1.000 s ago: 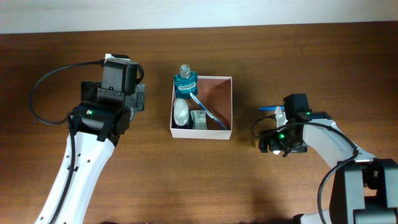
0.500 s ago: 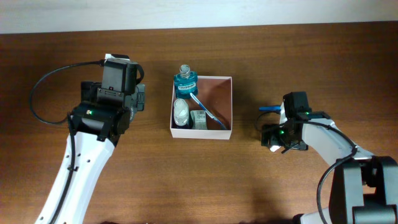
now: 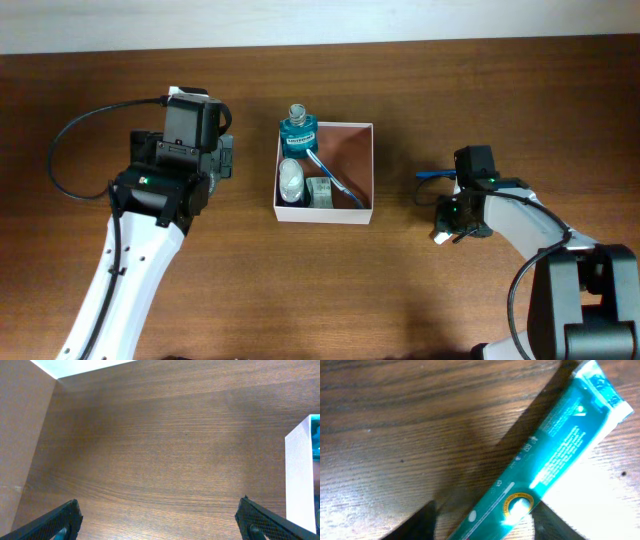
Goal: Pack container
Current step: 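Lower the right gripper and grasp the toothpaste tube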
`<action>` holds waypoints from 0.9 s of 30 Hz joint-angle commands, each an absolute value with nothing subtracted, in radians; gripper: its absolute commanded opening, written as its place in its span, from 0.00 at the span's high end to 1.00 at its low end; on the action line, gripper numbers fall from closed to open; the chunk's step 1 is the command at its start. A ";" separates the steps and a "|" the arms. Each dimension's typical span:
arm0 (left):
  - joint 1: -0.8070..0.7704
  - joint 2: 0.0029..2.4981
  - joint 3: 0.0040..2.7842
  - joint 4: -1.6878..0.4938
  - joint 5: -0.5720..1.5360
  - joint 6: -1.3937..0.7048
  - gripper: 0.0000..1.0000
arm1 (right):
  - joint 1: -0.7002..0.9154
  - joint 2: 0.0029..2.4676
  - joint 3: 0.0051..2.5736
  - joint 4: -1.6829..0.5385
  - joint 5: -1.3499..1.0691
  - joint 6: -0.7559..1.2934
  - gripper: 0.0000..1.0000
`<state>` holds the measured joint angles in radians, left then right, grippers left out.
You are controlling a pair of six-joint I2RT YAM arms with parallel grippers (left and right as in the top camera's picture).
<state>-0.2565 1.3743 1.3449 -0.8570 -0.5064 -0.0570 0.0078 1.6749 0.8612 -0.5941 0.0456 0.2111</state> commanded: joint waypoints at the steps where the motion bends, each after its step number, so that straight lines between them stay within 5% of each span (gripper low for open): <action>1: -0.254 1.372 1.359 -0.857 -0.520 -0.059 0.01 | 0.005 1.725 0.843 -0.596 0.058 0.219 0.60; 13: -0.254 1.372 1.359 -0.857 -0.520 -0.059 0.01 | 0.005 1.725 0.843 -0.591 0.057 0.219 0.64; 27: -0.254 1.372 1.359 -0.857 -0.520 -0.059 0.01 | 0.005 1.725 0.843 -0.590 0.058 0.219 0.80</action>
